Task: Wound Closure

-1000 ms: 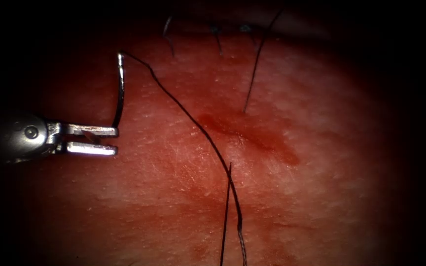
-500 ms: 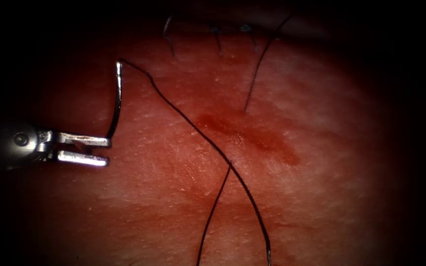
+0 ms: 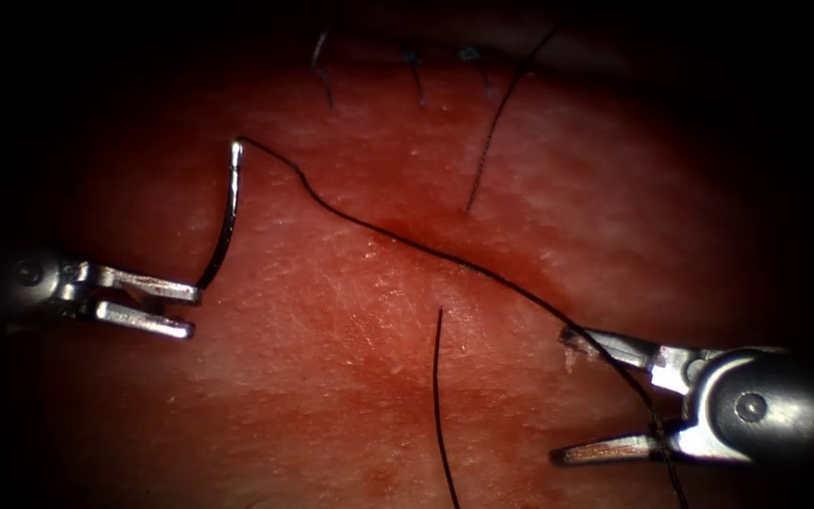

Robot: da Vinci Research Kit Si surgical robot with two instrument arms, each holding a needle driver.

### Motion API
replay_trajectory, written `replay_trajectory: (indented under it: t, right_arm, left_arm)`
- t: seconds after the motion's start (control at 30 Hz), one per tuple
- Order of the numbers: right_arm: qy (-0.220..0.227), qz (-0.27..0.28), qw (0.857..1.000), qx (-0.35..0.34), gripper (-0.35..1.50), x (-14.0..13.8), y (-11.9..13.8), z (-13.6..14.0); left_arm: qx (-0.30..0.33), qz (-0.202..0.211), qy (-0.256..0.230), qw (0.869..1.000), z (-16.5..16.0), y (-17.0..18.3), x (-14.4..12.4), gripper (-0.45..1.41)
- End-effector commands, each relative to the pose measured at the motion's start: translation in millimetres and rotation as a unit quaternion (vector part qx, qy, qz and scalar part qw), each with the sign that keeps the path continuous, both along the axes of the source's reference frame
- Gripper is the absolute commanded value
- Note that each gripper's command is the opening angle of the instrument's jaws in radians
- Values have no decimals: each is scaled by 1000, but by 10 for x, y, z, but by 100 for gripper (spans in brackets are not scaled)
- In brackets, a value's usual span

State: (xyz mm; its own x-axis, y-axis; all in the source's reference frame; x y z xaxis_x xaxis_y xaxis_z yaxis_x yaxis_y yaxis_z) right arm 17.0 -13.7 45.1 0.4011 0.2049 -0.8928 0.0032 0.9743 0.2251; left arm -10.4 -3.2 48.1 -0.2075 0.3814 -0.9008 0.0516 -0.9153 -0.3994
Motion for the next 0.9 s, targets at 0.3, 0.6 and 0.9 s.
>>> replay_trajectory:
  t: [0.3, 0.6, 0.9]
  right_arm:
    - [-21, -1, 999, -28, 128, 35, -3, 61]
    - [-47, -14, 995, -91, 128, 64, -14, 107]
    - [-50, -14, 991, -122, 88, 77, -15, 117]
  left_arm:
    - [9, 1, -54, 998, -28, 5, 1, -45]
    - [14, 9, -93, 996, -49, 5, 1, -45]
    - [15, 6, -89, 996, -47, 6, 1, -45]
